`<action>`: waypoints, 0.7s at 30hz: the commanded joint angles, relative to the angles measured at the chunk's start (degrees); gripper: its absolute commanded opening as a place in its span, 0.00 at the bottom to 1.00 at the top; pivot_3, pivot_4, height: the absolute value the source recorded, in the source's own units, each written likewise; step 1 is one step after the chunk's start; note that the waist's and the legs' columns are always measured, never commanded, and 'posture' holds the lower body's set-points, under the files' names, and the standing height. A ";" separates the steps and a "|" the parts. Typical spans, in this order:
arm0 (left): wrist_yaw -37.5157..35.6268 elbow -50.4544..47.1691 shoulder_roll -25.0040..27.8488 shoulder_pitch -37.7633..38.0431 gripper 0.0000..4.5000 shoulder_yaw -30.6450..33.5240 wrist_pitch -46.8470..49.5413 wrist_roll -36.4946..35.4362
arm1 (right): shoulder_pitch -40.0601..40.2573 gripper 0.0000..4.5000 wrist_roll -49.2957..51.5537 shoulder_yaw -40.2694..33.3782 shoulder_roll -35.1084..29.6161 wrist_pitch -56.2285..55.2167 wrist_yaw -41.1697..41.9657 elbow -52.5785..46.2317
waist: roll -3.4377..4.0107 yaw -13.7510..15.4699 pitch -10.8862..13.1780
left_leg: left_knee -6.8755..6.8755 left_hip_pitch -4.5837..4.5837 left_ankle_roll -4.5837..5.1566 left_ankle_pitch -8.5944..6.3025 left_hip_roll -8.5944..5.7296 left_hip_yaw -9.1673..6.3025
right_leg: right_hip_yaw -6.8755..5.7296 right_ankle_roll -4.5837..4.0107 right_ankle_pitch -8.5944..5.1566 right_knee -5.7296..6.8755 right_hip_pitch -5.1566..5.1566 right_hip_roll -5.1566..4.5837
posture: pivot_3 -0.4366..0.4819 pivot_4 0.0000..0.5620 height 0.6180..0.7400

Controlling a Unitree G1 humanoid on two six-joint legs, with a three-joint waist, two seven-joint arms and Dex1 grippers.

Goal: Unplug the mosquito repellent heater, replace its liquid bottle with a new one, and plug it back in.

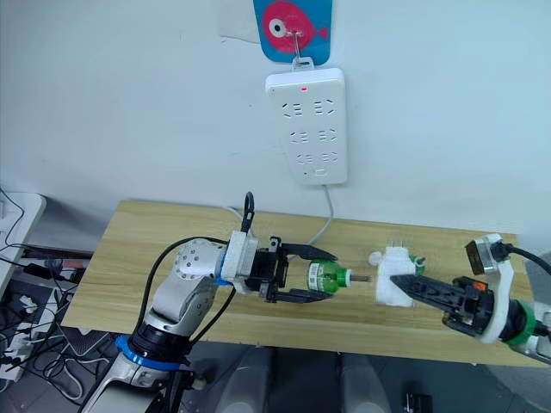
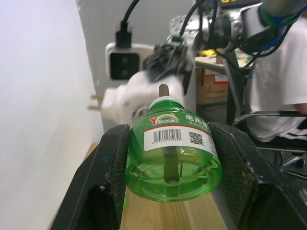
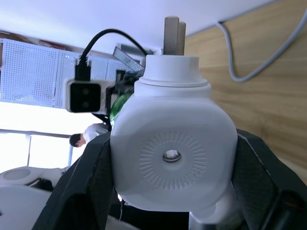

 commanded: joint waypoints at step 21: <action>-0.52 3.07 -1.11 -1.77 0.50 -1.16 -2.82 1.84 | 1.21 0.66 1.65 -0.06 -4.21 0.01 6.84 -1.86 | 0.00 -0.01 0.00 | 0.00 -0.01 0.00 0.00 0.00 0.02 | 0.01 0.00 0.00 -0.02 0.00 0.00 | 0.63 0.61 1.00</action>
